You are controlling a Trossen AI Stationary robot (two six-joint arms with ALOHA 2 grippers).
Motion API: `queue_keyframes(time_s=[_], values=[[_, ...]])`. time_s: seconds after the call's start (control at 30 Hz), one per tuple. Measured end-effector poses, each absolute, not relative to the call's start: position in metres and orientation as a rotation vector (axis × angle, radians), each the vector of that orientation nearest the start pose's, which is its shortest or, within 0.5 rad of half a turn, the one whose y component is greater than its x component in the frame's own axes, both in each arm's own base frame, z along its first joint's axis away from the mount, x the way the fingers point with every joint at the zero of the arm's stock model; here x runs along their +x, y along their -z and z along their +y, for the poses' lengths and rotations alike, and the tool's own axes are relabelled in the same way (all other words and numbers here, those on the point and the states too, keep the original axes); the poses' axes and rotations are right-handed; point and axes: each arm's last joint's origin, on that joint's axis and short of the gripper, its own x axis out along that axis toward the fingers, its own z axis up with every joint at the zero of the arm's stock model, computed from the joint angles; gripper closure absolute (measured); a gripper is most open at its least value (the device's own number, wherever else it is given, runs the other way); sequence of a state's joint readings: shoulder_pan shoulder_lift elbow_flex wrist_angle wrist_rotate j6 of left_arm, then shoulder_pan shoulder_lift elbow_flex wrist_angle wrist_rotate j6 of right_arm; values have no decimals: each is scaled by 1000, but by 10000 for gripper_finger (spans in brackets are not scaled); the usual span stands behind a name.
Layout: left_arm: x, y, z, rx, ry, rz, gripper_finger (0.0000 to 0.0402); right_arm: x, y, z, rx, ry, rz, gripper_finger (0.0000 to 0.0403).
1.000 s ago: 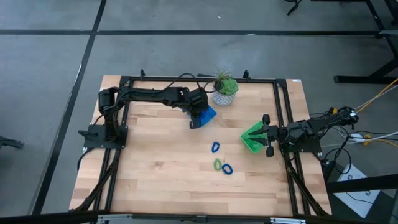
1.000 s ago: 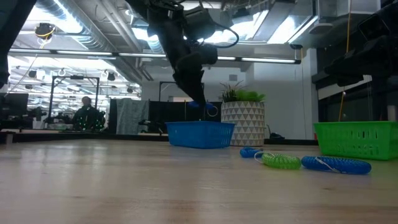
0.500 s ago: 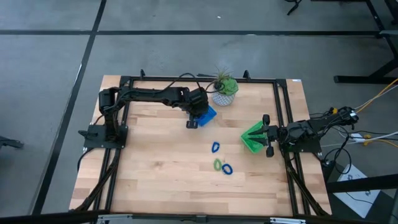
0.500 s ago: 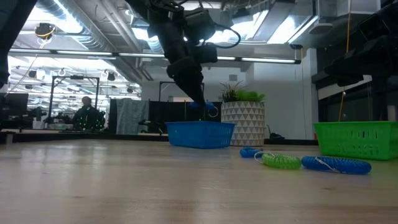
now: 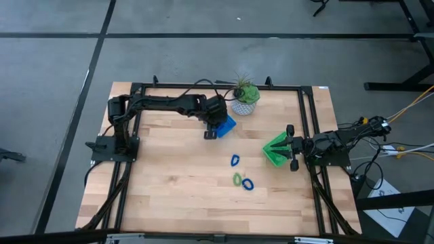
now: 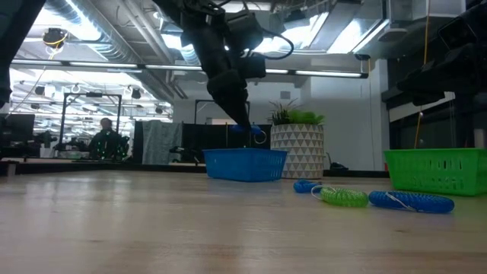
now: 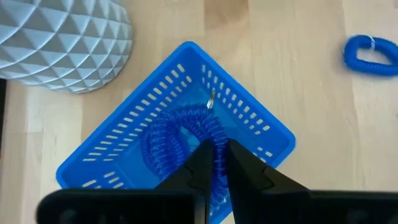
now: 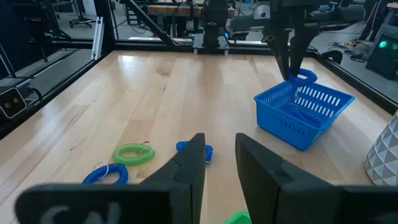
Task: Sort items
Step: Put the blue spring keychain into the blue bin
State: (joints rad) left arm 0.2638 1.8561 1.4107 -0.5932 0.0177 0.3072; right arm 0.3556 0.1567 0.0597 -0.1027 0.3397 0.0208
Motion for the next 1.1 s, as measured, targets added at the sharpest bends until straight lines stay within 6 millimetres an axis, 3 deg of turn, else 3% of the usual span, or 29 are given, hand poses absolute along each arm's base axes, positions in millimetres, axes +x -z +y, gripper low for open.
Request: queue_keyframes(time_s=[0.57, 0.93, 1.1], values=[[375, -223, 112, 93, -166, 1048, 298, 99, -162, 26, -47, -14, 188, 313], [384, -226, 102, 121, -152, 975, 298, 99, -162, 27, -47, -14, 188, 313], [394, -240, 92, 160, -125, 917, 298, 99, -162, 26, -47, -14, 188, 313]])
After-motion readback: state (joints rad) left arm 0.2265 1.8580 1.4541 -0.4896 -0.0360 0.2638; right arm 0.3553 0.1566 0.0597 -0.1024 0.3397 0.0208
